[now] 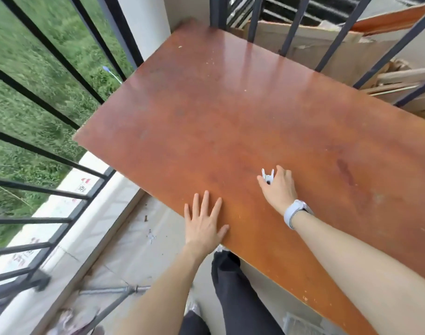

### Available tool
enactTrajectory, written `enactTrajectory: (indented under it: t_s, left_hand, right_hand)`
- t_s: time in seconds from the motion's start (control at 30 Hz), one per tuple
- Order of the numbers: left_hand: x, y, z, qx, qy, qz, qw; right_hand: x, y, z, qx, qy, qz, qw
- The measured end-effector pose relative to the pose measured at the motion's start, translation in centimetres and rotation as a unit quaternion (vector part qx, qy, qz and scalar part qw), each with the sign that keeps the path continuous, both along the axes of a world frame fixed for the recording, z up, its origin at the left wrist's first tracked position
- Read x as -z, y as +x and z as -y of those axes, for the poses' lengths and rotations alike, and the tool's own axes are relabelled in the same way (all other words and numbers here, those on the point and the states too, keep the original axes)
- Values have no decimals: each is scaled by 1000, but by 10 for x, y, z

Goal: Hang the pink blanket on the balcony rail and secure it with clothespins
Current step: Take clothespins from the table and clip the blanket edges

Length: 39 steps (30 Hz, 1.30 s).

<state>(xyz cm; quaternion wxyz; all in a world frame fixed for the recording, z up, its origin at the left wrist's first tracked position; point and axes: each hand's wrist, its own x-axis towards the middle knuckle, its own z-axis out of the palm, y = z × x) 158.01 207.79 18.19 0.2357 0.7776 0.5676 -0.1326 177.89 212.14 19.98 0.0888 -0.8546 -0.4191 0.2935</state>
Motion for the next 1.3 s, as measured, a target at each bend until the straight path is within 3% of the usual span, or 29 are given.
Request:
enactTrajectory:
  t_s: [0.23,0.43,0.6,0.9,1.1,1.3]
  left_hand:
    - [0,-2,-2,-38,-3,24,999]
    - [-27,-61,35,-246,54,80,964]
    - [-52,-157,129,-390,138,50,909]
    - [-113,-302,427,-595,235,-45,767]
    - [-149,-355,642,-736,279,-137,602]
    - [-177,-394,790,-826,321,-184,425]
  right_hand:
    - [5,-17,-10,-102,36,-5,994]
    - [-24,-91,8,-240,78,-116,961]
    - [-54,-197,61,-387,136,-157,898]
    - [-110,-408,297,-628,158,-282,708]
    - [-136,-532,479,-773,119,-328,530]
    - [-162,-642,641,-856,110,-353,361]
